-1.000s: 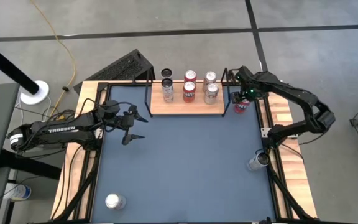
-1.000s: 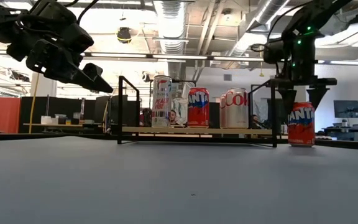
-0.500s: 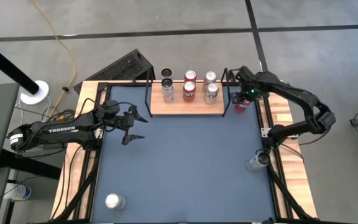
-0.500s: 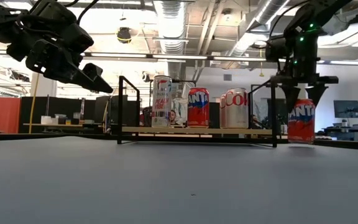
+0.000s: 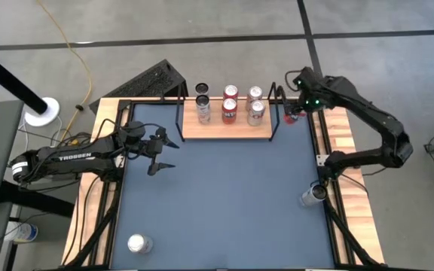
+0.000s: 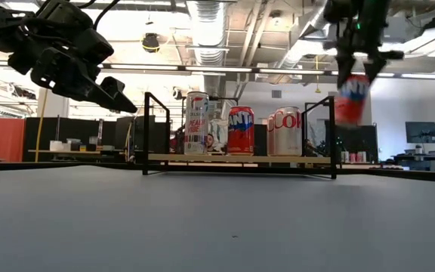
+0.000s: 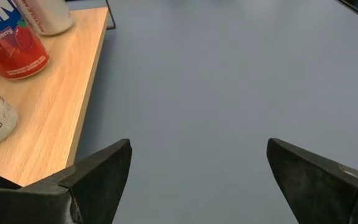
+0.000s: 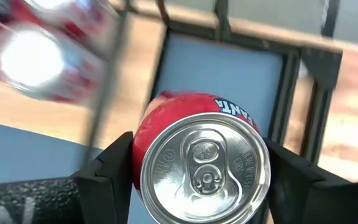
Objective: Place canned beverage on shelf
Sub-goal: Put the orange soda can on the shelf aligned with the other orange soda can
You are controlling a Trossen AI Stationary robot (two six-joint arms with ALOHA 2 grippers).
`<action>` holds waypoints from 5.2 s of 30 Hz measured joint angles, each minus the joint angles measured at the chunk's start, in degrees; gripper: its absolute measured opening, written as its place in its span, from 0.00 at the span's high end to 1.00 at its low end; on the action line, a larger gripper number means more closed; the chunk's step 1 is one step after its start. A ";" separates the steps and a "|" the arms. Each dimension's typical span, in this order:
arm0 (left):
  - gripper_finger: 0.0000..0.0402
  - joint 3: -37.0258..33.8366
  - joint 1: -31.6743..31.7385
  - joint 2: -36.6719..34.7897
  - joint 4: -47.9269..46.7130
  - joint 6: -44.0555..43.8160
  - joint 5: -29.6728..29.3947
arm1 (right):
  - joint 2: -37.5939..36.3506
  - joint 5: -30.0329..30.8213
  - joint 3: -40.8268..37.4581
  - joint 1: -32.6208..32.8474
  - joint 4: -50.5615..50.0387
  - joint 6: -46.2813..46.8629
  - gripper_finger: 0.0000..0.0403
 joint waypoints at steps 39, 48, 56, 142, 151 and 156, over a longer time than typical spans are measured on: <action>0.09 0.00 0.00 -0.01 0.35 -0.44 1.21 | 39.44 -1.32 38.51 29.78 4.40 -4.48 0.37; 0.09 0.00 0.00 0.01 0.15 -0.44 1.17 | 46.97 -1.34 43.19 28.66 1.01 -4.48 0.37; 0.09 0.00 -0.02 0.01 0.07 -0.44 1.15 | 47.91 0.69 43.14 27.33 0.26 -4.99 0.37; 0.09 0.00 -1.49 0.01 -0.04 -0.22 1.11 | 50.34 10.46 56.52 45.92 -11.52 -10.59 0.25; 0.09 0.00 -1.49 0.01 -0.04 -0.32 1.13 | 50.57 10.61 45.39 45.22 -5.01 -17.51 0.40; 0.09 0.00 -1.49 0.01 -0.06 -0.77 1.21 | 50.49 14.47 40.01 44.05 0.49 -22.22 0.60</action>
